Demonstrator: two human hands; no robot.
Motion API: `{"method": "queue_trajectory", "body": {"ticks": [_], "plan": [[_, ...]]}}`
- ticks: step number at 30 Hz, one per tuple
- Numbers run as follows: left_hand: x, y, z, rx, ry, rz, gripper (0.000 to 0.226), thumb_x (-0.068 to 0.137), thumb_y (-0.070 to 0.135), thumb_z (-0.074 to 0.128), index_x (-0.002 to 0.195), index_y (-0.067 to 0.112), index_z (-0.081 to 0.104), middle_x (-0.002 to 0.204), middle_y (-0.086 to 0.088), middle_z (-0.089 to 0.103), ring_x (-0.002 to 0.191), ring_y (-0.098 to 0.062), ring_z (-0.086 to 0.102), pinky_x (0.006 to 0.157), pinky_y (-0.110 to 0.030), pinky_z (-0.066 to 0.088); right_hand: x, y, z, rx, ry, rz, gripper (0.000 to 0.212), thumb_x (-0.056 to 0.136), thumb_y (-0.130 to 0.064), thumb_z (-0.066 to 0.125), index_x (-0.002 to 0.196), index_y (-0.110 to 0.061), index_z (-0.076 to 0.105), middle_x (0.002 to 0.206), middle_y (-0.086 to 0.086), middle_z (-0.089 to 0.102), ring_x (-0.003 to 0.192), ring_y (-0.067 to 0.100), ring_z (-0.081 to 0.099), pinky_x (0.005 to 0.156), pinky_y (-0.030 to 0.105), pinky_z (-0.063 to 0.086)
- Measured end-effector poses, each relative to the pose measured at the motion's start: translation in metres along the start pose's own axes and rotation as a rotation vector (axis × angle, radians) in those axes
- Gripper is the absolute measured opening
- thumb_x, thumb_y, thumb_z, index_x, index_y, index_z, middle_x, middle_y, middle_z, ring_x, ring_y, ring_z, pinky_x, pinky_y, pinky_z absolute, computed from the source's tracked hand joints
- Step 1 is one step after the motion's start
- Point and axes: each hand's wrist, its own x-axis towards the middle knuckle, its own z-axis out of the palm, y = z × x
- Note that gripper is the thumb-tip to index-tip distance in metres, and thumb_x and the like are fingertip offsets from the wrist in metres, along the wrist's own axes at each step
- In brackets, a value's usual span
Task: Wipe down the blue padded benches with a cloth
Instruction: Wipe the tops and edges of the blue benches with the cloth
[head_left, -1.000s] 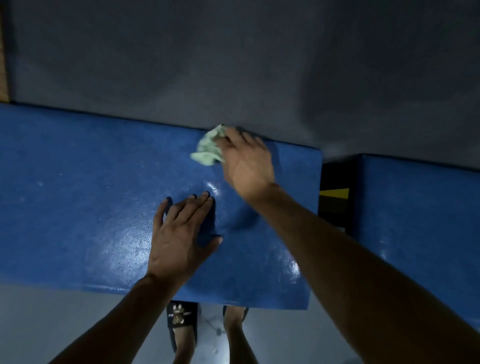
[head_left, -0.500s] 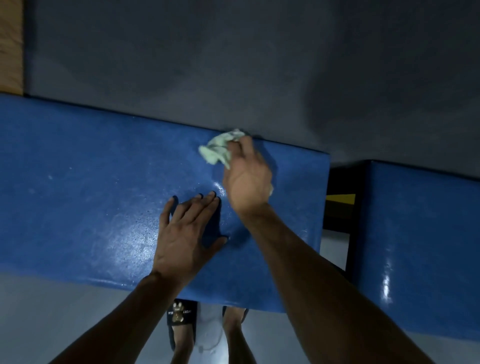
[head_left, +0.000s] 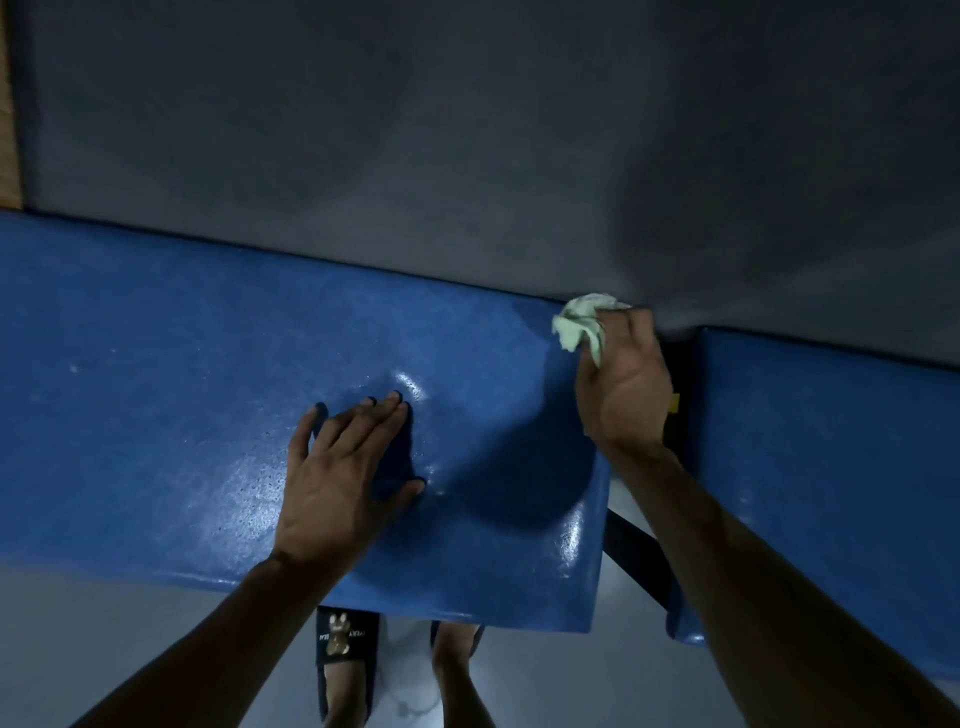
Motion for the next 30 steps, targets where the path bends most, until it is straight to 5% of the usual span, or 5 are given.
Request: {"method": "queue_trajectory", "body": {"ticks": [4,9,18,23,30], "plan": [[0.0,0.001,0.0,0.0,0.01,-0.004,0.076,0.081,0.065,0.047,0.143,0.021,0.052,0.149,0.005,0.049,0.133,-0.016,0.044,0.117,-0.049,0.023,-0.002,0.016,-0.012,0.138,-0.02,0.016,0.034,0.096,-0.03,0.045,0.125,-0.014,0.055,0.123,0.006,0.053,0.106,0.023,0.055,0.092,0.036,0.046],[-0.001,0.0,0.002,-0.001,0.013,-0.002,0.076,0.081,0.066,0.047,0.143,0.022,0.051,0.148,0.005,0.05,0.132,-0.019,0.047,0.117,-0.049,0.024,-0.005,0.04,-0.006,0.135,-0.09,0.449,0.038,0.095,-0.032,0.05,0.105,0.003,0.058,0.107,0.023,0.062,0.097,0.04,0.06,0.08,0.043,0.05],[0.001,-0.006,0.004,-0.054,0.051,0.036,0.076,0.076,0.063,0.052,0.14,0.022,0.054,0.145,0.004,0.054,0.128,-0.018,0.047,0.116,-0.049,0.024,-0.015,-0.014,-0.009,0.165,0.011,0.118,0.037,0.096,-0.034,0.052,0.123,-0.009,0.058,0.115,0.01,0.054,0.102,0.022,0.055,0.091,0.019,0.037],[0.004,-0.015,-0.003,-0.067,0.012,0.085,0.076,0.073,0.05,0.075,0.14,0.025,0.052,0.148,0.007,0.05,0.132,-0.014,0.043,0.117,-0.049,0.022,-0.012,-0.026,-0.009,0.309,0.183,0.383,0.049,0.086,-0.036,0.066,0.117,-0.001,0.052,0.115,0.015,0.062,0.106,0.03,0.059,0.089,0.029,0.045],[0.004,-0.046,-0.024,-0.166,0.086,0.152,0.068,0.077,0.038,0.066,0.141,0.022,0.05,0.145,0.004,0.051,0.133,-0.017,0.038,0.115,-0.042,0.024,0.007,-0.041,-0.006,0.1,-0.009,0.698,0.048,0.094,-0.039,0.054,0.13,-0.008,0.049,0.125,0.017,0.06,0.113,0.038,0.057,0.089,0.038,0.045]]}}
